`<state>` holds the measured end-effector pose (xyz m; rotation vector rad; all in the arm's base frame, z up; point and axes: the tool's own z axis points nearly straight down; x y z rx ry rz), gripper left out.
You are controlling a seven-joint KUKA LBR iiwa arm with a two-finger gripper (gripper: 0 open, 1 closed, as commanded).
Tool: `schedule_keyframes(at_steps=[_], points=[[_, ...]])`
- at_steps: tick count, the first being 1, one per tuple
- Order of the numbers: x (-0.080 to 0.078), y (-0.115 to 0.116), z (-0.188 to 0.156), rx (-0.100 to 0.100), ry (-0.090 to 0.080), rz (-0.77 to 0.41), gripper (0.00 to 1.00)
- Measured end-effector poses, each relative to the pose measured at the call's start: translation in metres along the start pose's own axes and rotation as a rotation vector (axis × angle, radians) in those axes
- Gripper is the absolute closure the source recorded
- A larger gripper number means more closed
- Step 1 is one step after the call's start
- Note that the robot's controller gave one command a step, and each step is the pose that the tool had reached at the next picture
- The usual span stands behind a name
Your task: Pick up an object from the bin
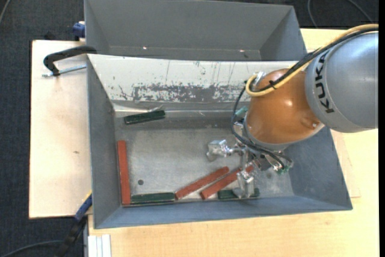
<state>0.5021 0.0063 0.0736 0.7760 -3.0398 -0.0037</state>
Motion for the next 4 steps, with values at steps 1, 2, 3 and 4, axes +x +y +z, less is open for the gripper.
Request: schedule_keyframes(at_steps=[1, 2, 3, 4], points=[[-0.003, -0.001, -0.005, 0.005, -0.011, 0.001, 1.00], [-0.026, -0.008, -0.149, 0.009, -0.018, -0.007, 1.00], [-0.024, -0.007, -0.144, 0.004, -0.009, -0.006, 0.00], [-0.030, 0.028, 0.005, 0.000, -0.001, -0.264, 0.00]])
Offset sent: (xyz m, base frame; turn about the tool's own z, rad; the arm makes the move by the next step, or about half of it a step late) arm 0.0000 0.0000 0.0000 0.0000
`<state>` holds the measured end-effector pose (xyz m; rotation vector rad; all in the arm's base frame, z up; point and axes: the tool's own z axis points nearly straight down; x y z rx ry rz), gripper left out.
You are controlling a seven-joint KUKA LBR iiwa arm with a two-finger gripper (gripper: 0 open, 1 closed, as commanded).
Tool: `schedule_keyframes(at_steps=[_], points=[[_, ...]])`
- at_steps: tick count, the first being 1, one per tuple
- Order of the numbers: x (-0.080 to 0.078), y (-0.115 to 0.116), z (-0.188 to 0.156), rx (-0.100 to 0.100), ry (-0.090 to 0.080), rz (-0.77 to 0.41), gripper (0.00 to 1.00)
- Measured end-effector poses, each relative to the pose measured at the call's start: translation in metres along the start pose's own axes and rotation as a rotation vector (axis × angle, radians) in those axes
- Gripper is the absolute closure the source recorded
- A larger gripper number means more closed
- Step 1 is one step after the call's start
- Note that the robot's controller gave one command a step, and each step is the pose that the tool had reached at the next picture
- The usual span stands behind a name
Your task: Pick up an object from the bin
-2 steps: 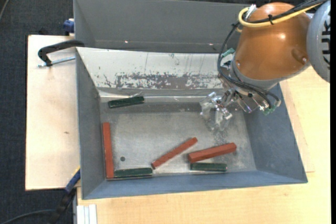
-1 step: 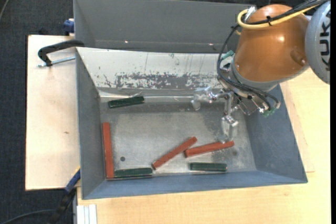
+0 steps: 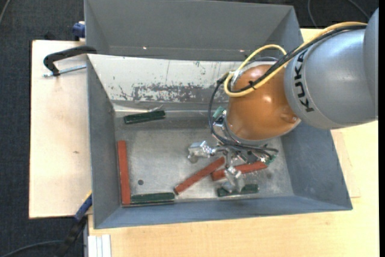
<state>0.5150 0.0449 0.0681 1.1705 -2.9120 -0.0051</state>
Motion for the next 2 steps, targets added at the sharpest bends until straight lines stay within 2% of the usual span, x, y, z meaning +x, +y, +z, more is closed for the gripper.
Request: schedule_keyframes(at_steps=[1, 2], points=[[-0.001, -0.002, -0.003, 0.004, -0.005, 0.003, 1.00], [0.012, -0.002, -0.147, 0.012, -0.013, 0.058, 1.00]])
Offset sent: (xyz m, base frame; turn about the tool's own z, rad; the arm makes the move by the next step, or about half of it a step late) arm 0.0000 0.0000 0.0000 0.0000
